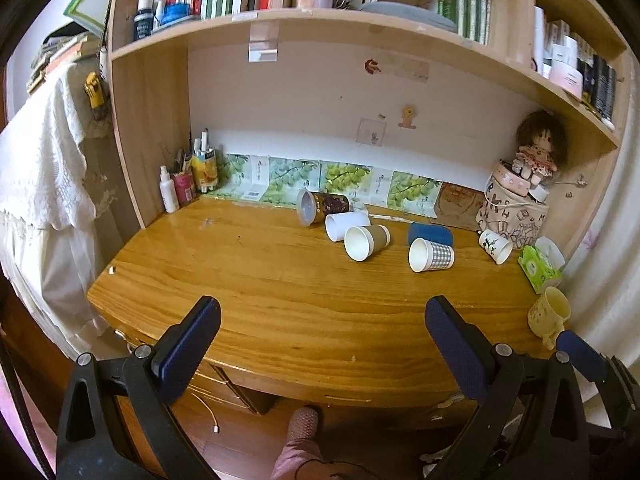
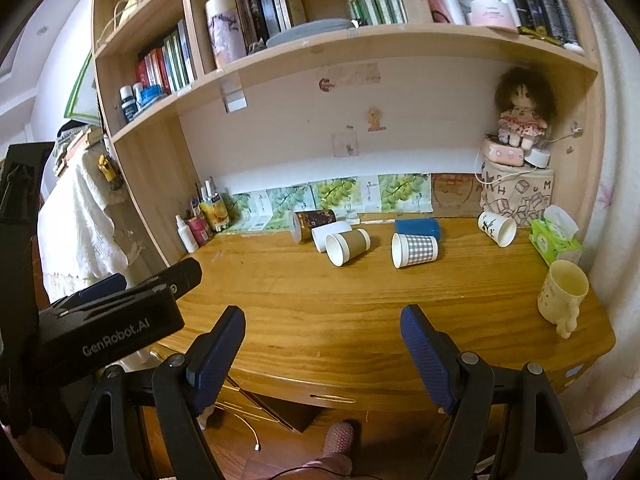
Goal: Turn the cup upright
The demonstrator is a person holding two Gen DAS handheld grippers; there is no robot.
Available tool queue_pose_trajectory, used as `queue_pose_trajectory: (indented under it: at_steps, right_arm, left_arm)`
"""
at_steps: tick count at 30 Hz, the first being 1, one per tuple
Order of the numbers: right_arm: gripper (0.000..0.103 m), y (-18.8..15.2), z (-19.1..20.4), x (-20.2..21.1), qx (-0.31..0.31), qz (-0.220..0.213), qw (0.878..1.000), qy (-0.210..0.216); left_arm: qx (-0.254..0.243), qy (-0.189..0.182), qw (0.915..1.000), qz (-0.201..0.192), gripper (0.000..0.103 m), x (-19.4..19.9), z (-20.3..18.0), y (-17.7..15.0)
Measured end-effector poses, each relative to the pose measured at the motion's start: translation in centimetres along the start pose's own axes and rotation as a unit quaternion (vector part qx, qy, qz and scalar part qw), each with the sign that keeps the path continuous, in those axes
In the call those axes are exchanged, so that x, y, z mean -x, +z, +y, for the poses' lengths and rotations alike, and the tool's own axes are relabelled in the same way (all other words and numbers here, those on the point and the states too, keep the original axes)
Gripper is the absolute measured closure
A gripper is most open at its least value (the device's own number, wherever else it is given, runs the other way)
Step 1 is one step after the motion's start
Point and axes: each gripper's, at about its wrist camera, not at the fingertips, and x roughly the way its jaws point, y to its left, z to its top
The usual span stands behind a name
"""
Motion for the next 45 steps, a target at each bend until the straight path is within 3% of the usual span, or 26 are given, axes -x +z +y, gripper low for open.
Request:
queue_pose_trajectory:
  at_steps: [21, 30, 37, 45]
  right_arm:
    - [0.022, 8.9, -0.9, -11.3, 0.033, -0.001, 0.999, 0.028]
    - [0.022, 12.3, 0.6, -16.5, 0.112, 0.024, 0.992, 0.049]
    - [0.022, 14.1, 2.0, -21.3, 0.202, 0.061, 0.976, 0.048]
    - [0.022, 14.8, 3.2, -27.3, 0.311, 0.118, 0.942, 0.045]
  left_arm:
    - [0.016, -0.002, 0.9999, 0.002, 0.001, -10.4, 0.5, 9.6]
    - [0.029, -0.003, 0.9993, 0.021, 0.001, -14.6, 1.6, 12.6]
    - [0.065, 0.001, 0.9949, 0.077, 0.001, -18.9, 3.6, 13.3]
    - [0.096, 0.003, 0.9859, 0.137, 0.001, -23.5, 5.7, 13.3]
